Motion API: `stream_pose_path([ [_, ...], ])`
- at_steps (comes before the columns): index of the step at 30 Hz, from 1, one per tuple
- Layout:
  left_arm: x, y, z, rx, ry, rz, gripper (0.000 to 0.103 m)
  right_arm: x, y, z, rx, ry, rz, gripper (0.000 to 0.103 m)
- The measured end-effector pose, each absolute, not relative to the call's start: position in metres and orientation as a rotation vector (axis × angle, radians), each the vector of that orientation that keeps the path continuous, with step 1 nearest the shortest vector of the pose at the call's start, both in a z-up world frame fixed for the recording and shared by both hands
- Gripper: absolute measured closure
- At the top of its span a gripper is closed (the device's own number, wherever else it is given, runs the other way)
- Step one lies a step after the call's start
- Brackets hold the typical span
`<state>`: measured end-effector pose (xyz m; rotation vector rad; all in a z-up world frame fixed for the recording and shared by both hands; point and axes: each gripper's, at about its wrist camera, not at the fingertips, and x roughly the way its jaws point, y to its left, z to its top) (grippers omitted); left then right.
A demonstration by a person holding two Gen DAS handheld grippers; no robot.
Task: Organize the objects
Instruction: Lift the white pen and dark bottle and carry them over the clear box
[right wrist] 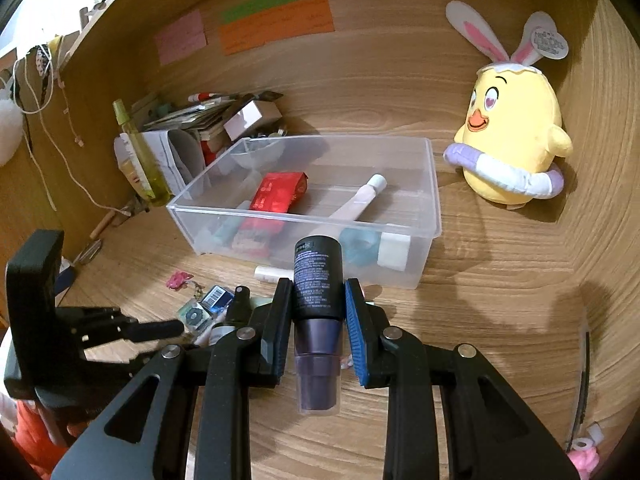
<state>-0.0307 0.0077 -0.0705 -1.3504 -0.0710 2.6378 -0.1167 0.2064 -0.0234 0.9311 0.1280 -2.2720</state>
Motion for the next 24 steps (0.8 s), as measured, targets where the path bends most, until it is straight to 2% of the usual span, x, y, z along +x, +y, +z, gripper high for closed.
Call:
stream_pose_path([
  [1, -0.028, 0.010, -0.071, -1.347, -0.050, 2.645, 0.072, -0.118, 0.207, -0.024, 0.931, 0.126, -2.272, 0.080],
  [2, -0.027, 0.013, -0.072, -1.343, -0.033, 2.649, 0.079, -0.118, 0.207, -0.024, 0.932, 0.124, -2.272, 0.080],
  [3, -0.027, 0.015, -0.072, -1.341, -0.015, 2.656, 0.091, -0.119, 0.208, -0.024, 0.933, 0.120, -2.274, 0.080],
  [8, -0.025, 0.014, -0.069, -1.333, -0.042, 2.685, 0.091, -0.125, 0.210, -0.020, 0.921, 0.094, -2.277, 0.079],
  [24, -0.031, -0.016, 0.005, -1.033, -0.181, 2.876, 0.091, -0.143, 0.210, 0.018, 0.774, 0.068, -2.343, 0.080],
])
